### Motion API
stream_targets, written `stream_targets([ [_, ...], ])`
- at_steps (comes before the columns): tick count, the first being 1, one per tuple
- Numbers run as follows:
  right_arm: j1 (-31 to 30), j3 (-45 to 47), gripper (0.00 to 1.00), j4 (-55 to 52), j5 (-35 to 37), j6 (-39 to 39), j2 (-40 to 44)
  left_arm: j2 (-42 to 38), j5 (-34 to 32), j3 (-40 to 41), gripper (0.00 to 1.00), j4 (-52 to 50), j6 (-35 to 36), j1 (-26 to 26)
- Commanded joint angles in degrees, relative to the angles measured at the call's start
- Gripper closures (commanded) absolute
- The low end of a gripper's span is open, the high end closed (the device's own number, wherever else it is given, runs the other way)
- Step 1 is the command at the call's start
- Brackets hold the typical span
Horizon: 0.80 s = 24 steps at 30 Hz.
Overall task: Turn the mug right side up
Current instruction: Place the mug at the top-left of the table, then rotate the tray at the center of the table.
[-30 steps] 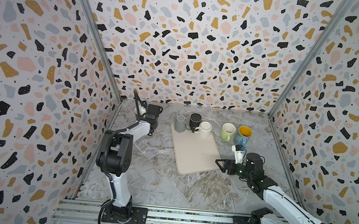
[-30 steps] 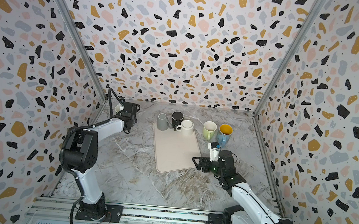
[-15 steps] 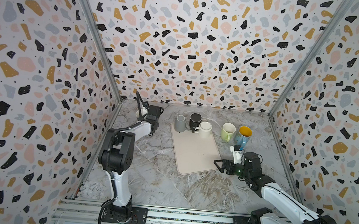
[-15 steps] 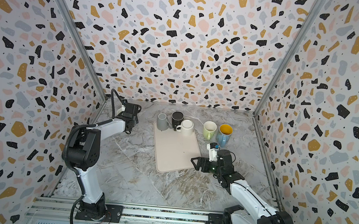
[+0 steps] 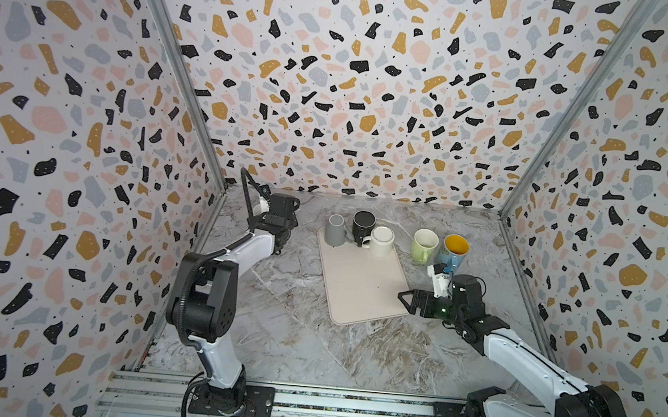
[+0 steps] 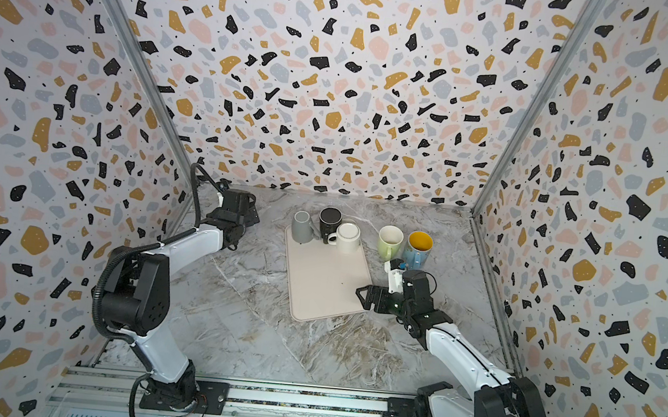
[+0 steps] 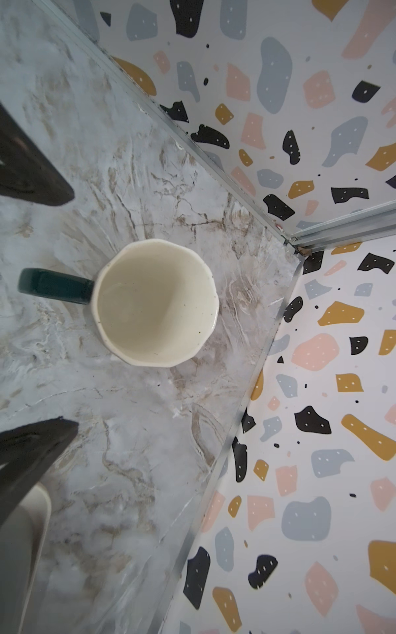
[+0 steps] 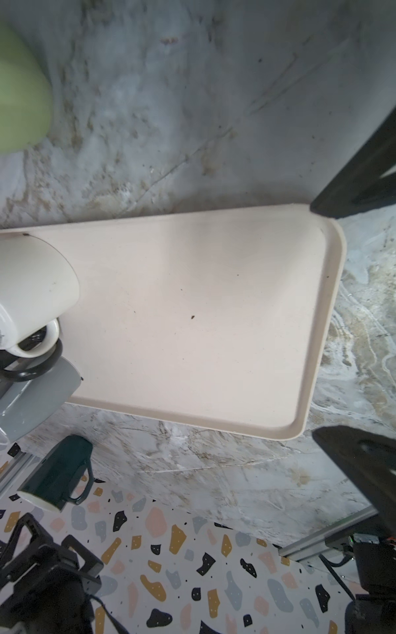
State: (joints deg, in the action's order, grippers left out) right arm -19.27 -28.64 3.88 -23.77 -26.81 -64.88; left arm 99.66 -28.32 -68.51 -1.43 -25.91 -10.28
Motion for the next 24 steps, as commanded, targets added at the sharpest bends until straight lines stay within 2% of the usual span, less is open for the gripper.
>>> stream_targets([
  [1,0.4,-3.1,0.05,-3.9,3.6,2.2,-0.7,-2.5,3.9,1.5,0.0,-0.4,-2.0,0.2],
  [8,0.9,-6.5,0.05,-6.9,7.0,3.6,-4.8,-8.1,12.4,9.5,0.0,3.0,-5.1,-0.7],
  [14,1.0,-8.7,0.06,-7.9,10.5,4.8,-8.1,-13.4,14.4,13.8,0.0,2.7,-4.9,-3.4],
  [18,1.1,-10.3,0.06,-8.7,14.0,6.4,-10.3,-17.8,14.4,18.2,0.0,3.5,-5.6,-6.6],
  [19,1.2,-10.7,0.07,-8.7,14.4,6.6,-10.8,-19.0,16.1,19.3,0.0,4.3,-5.9,-7.5],
  [24,1.4,-12.3,0.15,-8.4,15.0,6.7,-13.5,-25.5,19.4,24.0,0.0,6.5,-7.3,-13.0],
])
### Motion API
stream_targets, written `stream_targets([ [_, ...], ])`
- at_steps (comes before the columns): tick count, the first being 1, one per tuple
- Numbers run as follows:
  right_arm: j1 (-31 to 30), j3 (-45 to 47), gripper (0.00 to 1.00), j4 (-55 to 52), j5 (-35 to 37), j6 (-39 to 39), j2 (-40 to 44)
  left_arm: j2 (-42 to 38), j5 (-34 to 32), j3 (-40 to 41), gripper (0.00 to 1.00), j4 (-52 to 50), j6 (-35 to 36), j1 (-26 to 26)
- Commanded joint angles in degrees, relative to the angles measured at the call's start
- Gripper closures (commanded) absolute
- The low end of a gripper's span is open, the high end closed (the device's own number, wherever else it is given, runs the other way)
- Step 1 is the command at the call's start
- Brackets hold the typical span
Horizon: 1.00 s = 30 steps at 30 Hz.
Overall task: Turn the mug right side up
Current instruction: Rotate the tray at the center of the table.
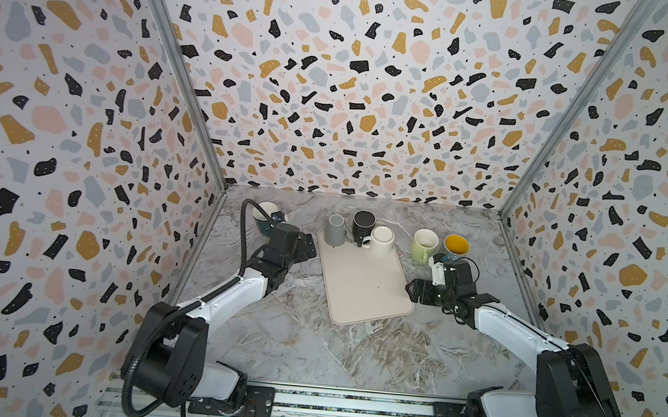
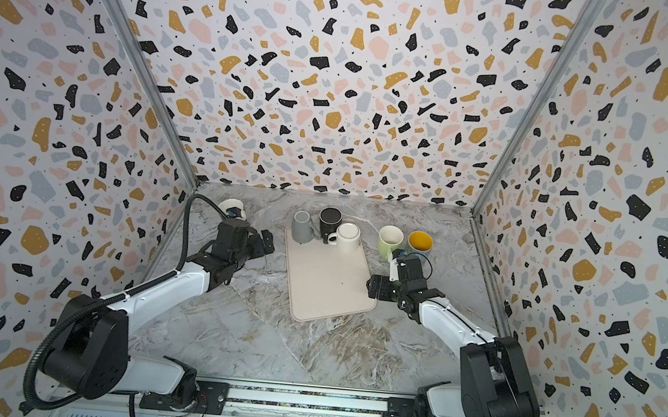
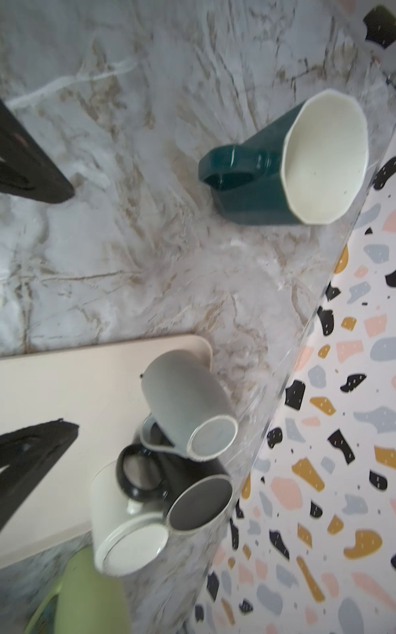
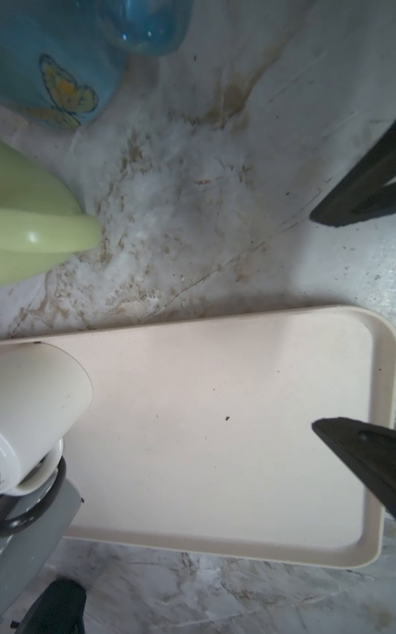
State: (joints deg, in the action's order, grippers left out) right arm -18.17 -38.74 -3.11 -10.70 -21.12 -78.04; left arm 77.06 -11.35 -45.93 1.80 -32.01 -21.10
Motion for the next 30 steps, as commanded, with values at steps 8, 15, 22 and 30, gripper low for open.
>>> stream_targets([
  [8,0.2,-2.4,0.34,2.0,0.8,-0.3,-3.3,-5.9,3.5,4.2,0.0,3.3,-1.0,-6.5],
  [15,0.2,-2.7,0.4,4.3,1.1,-0.2,-7.1,-5.4,1.8,4.7,0.0,2.7,0.1,-8.3],
  [22,-1.1,-3.4,0.41,5.1,2.1,0.7,-9.8,-5.3,0.9,5.2,0.0,3.0,0.3,-9.0],
  [30,-3.8,-2.4,0.65,6.8,1.7,0.6,-12.0,-1.8,1.7,2.8,0.0,2.4,0.5,-9.0],
])
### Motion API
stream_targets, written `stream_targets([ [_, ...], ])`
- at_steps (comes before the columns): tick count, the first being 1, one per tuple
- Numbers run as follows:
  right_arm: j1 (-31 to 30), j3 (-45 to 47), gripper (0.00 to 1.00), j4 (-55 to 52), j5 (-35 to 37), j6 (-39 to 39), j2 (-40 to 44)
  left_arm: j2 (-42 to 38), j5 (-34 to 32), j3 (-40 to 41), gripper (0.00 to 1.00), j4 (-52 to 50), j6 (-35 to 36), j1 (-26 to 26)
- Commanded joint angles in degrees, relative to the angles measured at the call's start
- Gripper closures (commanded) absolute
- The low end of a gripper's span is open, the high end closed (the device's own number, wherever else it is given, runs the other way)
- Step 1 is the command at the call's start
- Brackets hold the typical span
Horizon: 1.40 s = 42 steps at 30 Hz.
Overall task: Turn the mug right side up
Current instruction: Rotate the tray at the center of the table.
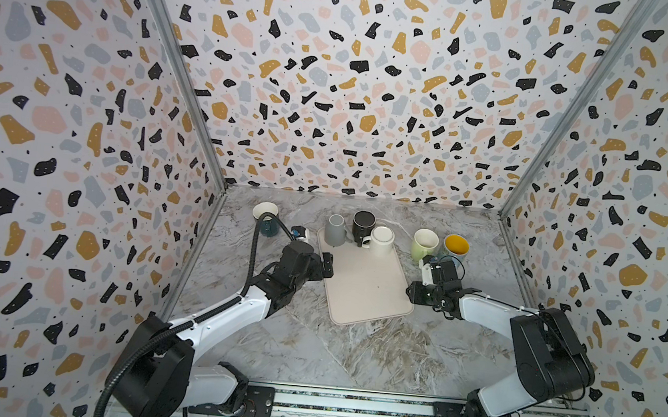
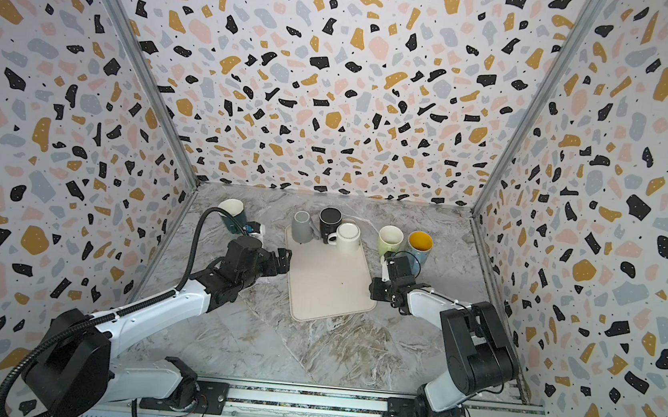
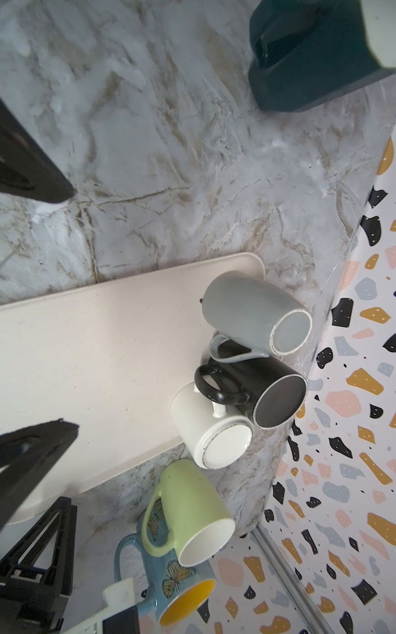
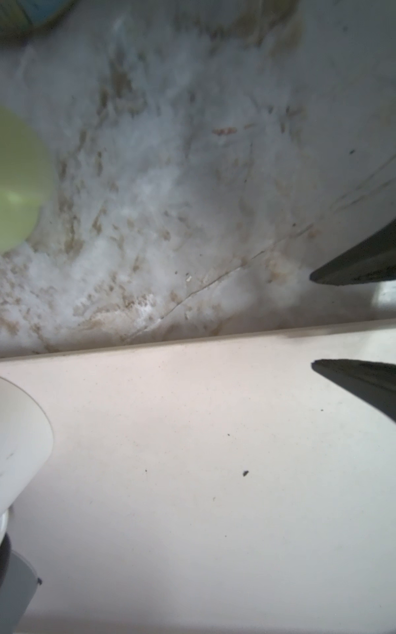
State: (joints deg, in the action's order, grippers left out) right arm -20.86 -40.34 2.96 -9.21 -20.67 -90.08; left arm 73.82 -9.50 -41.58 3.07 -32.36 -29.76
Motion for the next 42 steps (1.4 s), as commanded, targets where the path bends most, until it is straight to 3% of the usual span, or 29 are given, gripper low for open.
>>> stream_targets([
  [1,-1.6,-0.7,0.68,0.8,0.2,-0.2,0.1,1.9,-0.3,-2.0,0.0,1.1,0.8,-0.3],
  [21,-11.8,4.7,0.72,6.3,-2.5,-7.6,4.2,13.8,0.2,-11.8,0.0,1.5,0.5,-0.3],
  [34,-13.7,12.0,0.83,11.0,-4.0,-11.1,4.2,22.4,-3.1,-22.3,0.0,-3.4,3.2,-0.2],
  [42,-15.6,12.6,0.89,4.4,1.7,-9.5,4.8,22.5,-3.2,-23.6,0.0,-3.5,3.0,-0.2],
])
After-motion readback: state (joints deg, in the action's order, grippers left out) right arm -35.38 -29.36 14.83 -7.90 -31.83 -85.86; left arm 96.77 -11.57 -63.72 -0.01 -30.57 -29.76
